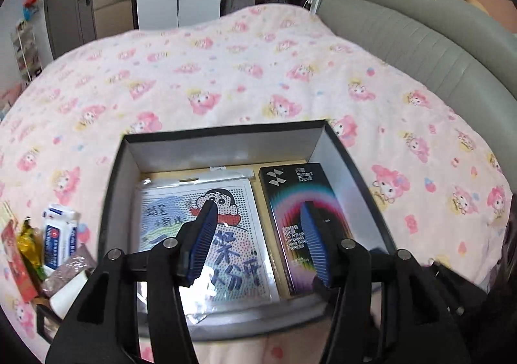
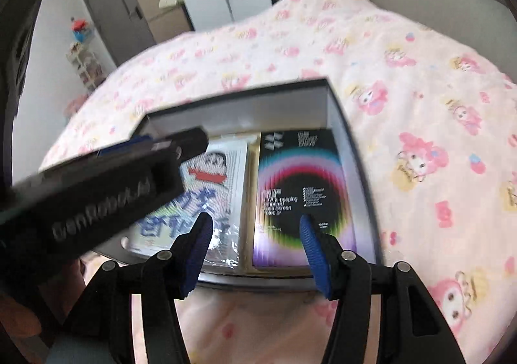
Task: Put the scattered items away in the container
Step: 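Withdraw the right tool from the box toward the scattered items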
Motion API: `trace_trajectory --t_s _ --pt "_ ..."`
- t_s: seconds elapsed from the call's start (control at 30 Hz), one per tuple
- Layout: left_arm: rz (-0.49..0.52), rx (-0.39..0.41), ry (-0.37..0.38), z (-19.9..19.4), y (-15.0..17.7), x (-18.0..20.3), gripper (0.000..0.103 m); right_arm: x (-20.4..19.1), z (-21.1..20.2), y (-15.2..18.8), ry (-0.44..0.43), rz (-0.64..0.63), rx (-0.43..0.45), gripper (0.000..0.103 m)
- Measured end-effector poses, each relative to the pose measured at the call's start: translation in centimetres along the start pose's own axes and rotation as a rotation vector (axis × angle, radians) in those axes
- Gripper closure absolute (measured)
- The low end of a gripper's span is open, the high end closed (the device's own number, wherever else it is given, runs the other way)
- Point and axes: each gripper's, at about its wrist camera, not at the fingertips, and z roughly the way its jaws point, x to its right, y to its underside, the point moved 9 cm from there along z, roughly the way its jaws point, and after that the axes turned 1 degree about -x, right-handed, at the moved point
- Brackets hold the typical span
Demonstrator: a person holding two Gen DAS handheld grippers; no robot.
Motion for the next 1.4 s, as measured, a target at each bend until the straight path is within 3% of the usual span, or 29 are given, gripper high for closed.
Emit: trace_trajectory --t_s 0.27,0.57,0.9,1.4 --pt "0.036 0.089 0.004 -6.4 0.4 0.3 0.046 -0.4 -5.8 -0.5 0.052 0.051 0.119 0.042" --pt "-0.002 0.134 -0.034 -10.9 2.8 -2.8 0.044 -4.7 -9.8 1.6 -0.006 0.015 0.17 0.039" --pt "-0.053 0.177 -0.079 -15.5 5.7 -6.5 0.041 -8.9 -10.1 3.5 -0.011 -0.058 0.171 0.039" --pt "-0.15 0.176 -0.116 -19.1 10.2 -13.3 0.041 -15.2 -9.3 5.7 -0.017 -0.184 0.147 0.039"
